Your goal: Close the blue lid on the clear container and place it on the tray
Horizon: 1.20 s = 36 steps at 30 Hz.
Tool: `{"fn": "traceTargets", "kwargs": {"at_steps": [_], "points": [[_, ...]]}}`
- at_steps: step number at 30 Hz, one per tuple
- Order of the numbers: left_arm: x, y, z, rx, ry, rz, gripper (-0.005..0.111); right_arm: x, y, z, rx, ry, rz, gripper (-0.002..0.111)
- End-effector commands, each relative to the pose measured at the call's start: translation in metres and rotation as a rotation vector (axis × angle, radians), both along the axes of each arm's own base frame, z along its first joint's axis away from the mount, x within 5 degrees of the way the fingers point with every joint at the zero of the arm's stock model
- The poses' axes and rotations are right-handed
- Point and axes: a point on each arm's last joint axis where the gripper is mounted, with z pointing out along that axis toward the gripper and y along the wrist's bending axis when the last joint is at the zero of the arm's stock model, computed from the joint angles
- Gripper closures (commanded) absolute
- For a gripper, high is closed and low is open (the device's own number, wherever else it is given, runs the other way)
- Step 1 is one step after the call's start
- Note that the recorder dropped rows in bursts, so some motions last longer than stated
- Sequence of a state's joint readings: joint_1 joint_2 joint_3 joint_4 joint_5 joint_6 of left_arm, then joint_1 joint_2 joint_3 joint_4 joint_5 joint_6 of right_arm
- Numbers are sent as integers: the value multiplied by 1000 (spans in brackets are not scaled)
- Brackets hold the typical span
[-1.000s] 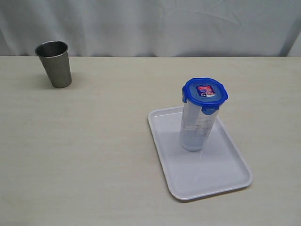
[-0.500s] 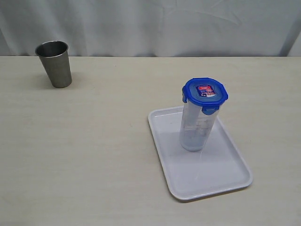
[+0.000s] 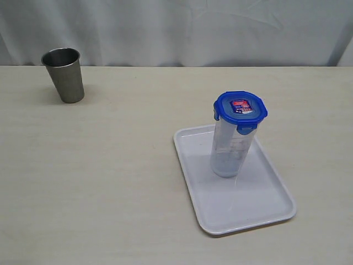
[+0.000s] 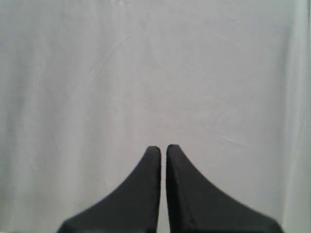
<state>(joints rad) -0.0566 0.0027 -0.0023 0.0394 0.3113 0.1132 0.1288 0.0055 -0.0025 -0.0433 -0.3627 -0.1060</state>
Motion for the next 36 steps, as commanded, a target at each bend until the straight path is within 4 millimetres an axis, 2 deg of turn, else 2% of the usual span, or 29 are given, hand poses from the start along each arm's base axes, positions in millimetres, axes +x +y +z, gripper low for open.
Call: {"fn": "traceTargets", "kwargs": {"at_steps": [1, 8, 17, 25, 36], "points": [[0, 0, 0, -4, -3, 2, 107, 3, 0, -7, -42, 75, -36, 104], [0, 0, 0, -4, -3, 2, 107, 7, -3, -21, -47, 234, -82, 104], [0, 0, 0, -4, -3, 2, 107, 8, -7, -52, 4, 578, -104, 104], [0, 0, 0, -4, -3, 2, 107, 6, -10, -63, 66, 703, -131, 104], [0, 0, 0, -4, -3, 2, 107, 6, -10, -63, 71, 708, -128, 104]]}}
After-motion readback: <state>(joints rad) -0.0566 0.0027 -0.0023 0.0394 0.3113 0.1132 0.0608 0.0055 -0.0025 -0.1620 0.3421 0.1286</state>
